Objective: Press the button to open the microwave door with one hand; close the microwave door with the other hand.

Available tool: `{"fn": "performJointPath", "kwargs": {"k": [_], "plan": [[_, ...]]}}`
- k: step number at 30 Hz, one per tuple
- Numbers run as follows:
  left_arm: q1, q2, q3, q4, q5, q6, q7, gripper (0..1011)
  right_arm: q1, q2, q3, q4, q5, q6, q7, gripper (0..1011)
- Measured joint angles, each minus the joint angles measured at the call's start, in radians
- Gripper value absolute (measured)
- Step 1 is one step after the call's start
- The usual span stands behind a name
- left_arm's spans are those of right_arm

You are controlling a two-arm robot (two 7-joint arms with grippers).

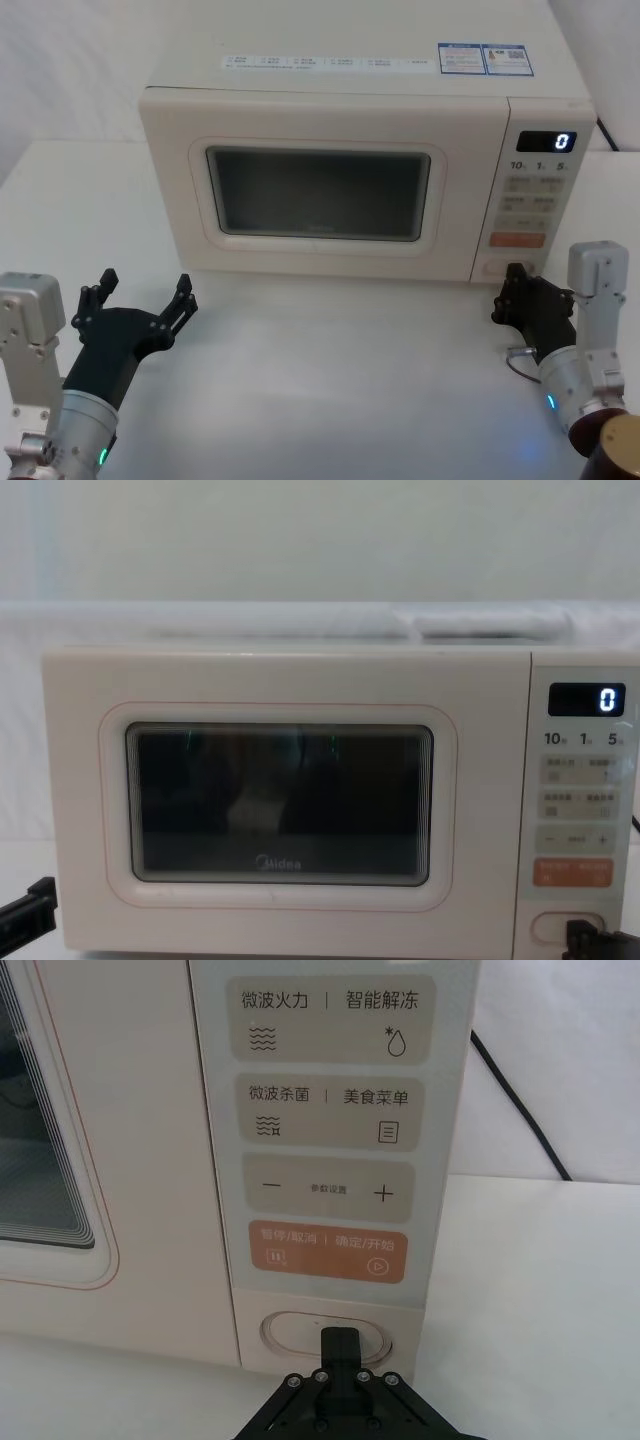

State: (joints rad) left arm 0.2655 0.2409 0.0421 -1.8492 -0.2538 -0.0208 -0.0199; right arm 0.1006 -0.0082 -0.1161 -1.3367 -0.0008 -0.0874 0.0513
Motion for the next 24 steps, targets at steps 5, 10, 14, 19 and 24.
{"fn": "performJointPath", "kwargs": {"k": [5, 10, 14, 19, 24], "plan": [[0.000, 0.000, 0.000, 0.000, 0.000, 0.000, 0.000, 1001, 0.011, -0.003, -0.001, 0.014, 0.000, -0.003, 0.000, 0], [0.000, 0.000, 0.000, 0.000, 0.000, 0.000, 0.000, 1001, 0.020, -0.005, -0.002, 0.023, -0.001, -0.005, 0.000, 0], [0.000, 0.000, 0.000, 0.000, 0.000, 0.000, 0.000, 1001, 0.028, -0.007, -0.004, 0.031, -0.001, -0.006, 0.001, 0], [0.000, 0.000, 0.000, 0.000, 0.000, 0.000, 0.000, 1001, 0.035, -0.010, -0.005, 0.039, -0.001, -0.008, 0.001, 0], [0.000, 0.000, 0.000, 0.000, 0.000, 0.000, 0.000, 1001, 0.043, -0.012, -0.007, 0.046, -0.001, -0.010, 0.001, 0]]}}
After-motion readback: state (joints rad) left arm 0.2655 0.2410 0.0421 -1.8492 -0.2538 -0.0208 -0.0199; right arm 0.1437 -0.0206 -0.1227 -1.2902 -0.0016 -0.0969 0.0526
